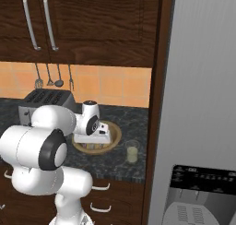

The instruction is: Grab a lemon wedge from the fridge and one ice cube from the ice bowl, and put them in the glass of lemonade.

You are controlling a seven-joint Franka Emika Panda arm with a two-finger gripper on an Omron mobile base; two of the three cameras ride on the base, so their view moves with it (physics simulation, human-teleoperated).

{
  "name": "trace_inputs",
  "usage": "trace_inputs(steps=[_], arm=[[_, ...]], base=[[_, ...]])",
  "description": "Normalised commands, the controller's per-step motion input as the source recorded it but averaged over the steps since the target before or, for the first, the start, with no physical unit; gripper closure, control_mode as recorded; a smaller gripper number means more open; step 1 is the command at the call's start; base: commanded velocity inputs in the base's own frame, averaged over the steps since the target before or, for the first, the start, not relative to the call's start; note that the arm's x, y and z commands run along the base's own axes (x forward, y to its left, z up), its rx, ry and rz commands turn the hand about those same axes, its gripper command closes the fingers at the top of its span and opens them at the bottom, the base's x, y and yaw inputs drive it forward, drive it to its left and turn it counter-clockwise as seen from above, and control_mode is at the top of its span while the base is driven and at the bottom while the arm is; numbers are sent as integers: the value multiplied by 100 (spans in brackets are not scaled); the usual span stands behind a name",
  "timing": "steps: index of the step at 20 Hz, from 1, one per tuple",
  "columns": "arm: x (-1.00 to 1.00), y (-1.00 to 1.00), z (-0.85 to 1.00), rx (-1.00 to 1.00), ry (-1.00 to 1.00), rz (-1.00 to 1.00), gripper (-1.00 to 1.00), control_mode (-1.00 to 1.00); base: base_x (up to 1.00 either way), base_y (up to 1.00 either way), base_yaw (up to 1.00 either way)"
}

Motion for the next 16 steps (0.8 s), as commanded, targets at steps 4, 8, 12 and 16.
trace_inputs(steps=[4, 8, 12, 16], arm=[[-19, 0, 0, 0, 0, 0, -100, -100], [-1, 0, 0, 0, 1, 0, -100, -100], [0, 0, -18, 0, 0, 0, -100, -100], [0, 0, -18, 0, 0, 0, 100, -100]], base=[[0, 0, 0], [0, 0, 0], [0, 0, 0], [0, 0, 0]])
